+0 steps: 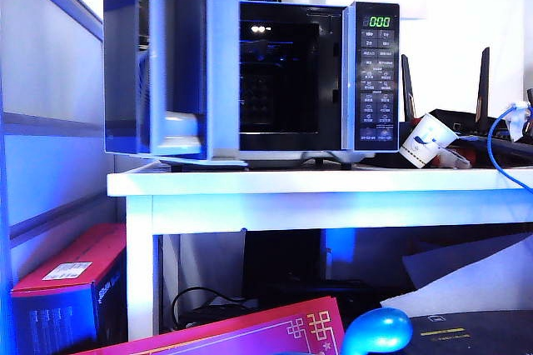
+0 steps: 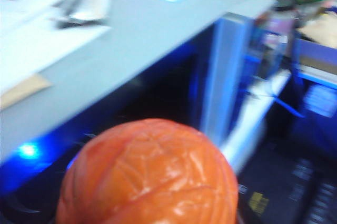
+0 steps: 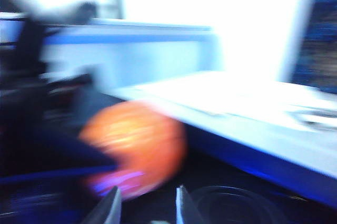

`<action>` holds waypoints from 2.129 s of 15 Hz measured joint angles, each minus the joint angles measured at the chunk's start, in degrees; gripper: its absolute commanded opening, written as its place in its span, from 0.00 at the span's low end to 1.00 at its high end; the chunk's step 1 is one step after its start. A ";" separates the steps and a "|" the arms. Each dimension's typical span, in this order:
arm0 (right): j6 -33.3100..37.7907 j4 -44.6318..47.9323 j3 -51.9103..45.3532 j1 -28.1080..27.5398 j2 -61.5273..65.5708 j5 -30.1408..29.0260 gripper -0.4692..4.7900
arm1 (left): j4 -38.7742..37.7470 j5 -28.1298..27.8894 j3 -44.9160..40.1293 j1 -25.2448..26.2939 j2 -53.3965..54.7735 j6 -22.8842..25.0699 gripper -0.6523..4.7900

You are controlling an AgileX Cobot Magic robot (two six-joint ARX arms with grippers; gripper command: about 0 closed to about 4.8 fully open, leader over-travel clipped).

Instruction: Open the microwave door, place the orange inside the microwave, then close the microwave door.

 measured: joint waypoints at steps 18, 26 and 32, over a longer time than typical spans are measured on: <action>-12.07 -10.08 0.09 -0.81 -3.48 -14.86 1.00 | -8.87 28.72 0.15 0.07 -0.24 -2.51 0.44; -12.07 -10.05 0.09 -0.79 -3.43 -19.12 1.00 | -9.42 33.59 0.00 0.07 -0.15 -2.86 0.44; -12.04 -9.53 0.09 -0.70 -3.43 -22.49 1.00 | -10.01 39.30 -0.11 0.11 0.07 -3.04 0.44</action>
